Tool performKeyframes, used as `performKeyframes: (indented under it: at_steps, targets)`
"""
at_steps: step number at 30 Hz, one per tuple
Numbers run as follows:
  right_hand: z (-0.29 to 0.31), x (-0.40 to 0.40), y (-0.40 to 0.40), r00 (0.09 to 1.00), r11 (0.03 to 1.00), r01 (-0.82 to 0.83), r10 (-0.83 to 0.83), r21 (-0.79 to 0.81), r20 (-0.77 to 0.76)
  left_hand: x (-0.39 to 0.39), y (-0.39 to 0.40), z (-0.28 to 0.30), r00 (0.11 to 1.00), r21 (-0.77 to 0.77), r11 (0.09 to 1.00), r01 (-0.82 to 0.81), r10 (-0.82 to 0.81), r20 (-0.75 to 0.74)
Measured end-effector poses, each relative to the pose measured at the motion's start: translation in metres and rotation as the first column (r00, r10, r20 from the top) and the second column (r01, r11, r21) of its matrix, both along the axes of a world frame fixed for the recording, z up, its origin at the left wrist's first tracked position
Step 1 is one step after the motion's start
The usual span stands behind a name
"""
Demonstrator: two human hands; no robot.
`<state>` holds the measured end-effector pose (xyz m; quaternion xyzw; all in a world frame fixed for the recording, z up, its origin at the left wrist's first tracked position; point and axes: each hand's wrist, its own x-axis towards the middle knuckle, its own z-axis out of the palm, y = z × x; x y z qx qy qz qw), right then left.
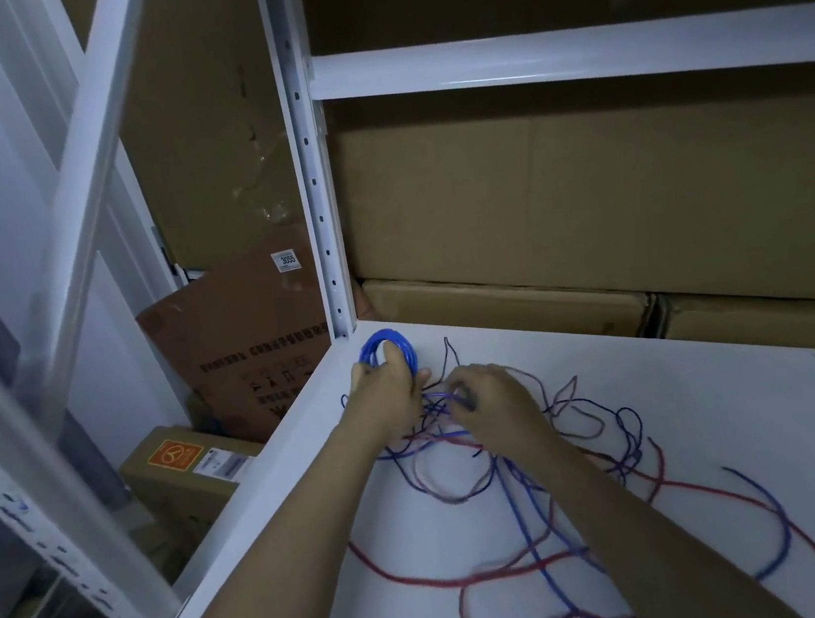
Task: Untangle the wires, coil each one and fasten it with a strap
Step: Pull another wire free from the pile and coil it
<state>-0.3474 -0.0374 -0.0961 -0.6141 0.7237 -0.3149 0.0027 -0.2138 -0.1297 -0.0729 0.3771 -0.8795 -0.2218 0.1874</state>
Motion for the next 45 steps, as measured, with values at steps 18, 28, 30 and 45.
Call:
performKeyframes:
  at_steps: [18,28,30,45]
  targets:
    - [-0.021,-0.023,0.012,0.975,0.968,0.211,-0.219,0.138,0.041,0.016,0.011,0.062,0.827,0.418,0.843,0.338,-0.054,-0.560]
    - [0.061,-0.018,0.002,0.758,0.893,0.288,0.008,-0.346,0.652,0.022,0.024,0.071,0.818,0.353,0.888,0.295,-0.043,-0.573]
    - [0.069,-0.021,0.002,0.724,0.827,0.355,0.052,-0.436,0.688,0.024,0.023,0.072,0.840,0.331,0.904,0.270,-0.054,-0.539]
    - [0.085,-0.027,0.003,0.891,0.967,0.188,-0.093,-0.174,0.445,0.033,0.030,0.073,0.851,0.324,0.927,0.188,0.012,-0.526]
